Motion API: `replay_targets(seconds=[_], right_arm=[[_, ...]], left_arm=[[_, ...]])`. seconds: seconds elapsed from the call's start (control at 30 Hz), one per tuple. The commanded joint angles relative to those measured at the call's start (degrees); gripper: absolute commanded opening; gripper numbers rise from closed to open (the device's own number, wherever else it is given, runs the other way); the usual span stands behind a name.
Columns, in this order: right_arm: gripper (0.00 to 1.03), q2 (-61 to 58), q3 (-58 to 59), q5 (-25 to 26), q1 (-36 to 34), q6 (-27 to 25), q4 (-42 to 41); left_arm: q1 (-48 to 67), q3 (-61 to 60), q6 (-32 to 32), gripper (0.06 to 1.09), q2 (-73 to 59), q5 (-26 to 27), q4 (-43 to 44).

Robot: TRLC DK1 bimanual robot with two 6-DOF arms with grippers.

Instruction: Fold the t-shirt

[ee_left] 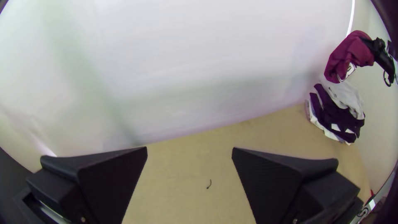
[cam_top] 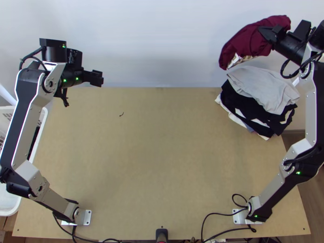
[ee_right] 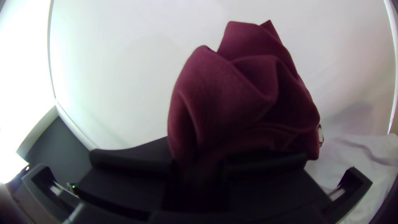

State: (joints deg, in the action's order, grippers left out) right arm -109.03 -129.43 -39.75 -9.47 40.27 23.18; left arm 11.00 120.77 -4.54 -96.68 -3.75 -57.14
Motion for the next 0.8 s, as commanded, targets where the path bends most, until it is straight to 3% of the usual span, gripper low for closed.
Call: replay_targets(seconds=[0.0,0.23,0.77], right_arm=[[0.03,-1.6,-1.9,-0.9,-1.2,0.2,-1.8],[0.03,-4.9,-1.2,-2.6,-4.9,-1.8,0.0],[0.03,-4.7,-1.3,-3.9,-12.0,-14.8,20.4]], left_arm=[[0.3,0.7,0.7,1.05,1.9,-0.9,-0.2],[0.4,0.7,0.7,1.05,2.1,-1.4,-0.2],[0.9,0.5,0.2,1.05,2.1,-1.6,-0.2]])
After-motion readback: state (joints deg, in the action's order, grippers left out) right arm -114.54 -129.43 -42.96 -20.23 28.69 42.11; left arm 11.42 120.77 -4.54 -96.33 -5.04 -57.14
